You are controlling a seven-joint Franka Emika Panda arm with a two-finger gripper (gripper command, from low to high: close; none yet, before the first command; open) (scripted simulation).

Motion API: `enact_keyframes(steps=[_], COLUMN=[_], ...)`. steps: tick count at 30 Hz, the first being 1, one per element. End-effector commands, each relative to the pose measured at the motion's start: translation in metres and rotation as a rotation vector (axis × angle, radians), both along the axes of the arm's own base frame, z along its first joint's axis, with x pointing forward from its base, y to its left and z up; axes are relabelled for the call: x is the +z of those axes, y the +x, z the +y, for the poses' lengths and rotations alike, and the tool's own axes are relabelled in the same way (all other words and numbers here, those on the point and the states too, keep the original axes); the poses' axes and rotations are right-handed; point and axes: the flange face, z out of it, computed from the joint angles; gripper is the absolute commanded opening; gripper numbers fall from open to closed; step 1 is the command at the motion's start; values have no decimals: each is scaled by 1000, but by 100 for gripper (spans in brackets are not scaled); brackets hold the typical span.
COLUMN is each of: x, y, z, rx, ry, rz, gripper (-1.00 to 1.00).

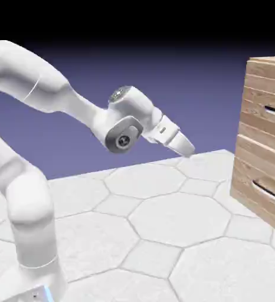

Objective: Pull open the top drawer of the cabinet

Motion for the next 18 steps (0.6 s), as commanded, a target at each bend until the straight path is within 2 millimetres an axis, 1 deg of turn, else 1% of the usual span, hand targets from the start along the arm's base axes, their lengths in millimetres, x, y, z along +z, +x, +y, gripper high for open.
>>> enact_keyframes(steps=[1,8,18], x=[-1,-20,-63], y=[6,48,97], z=[6,47,100], rx=[26,220,510], ry=[-41,-303,-601], rz=[10,80,140], gripper=[0,0,0])
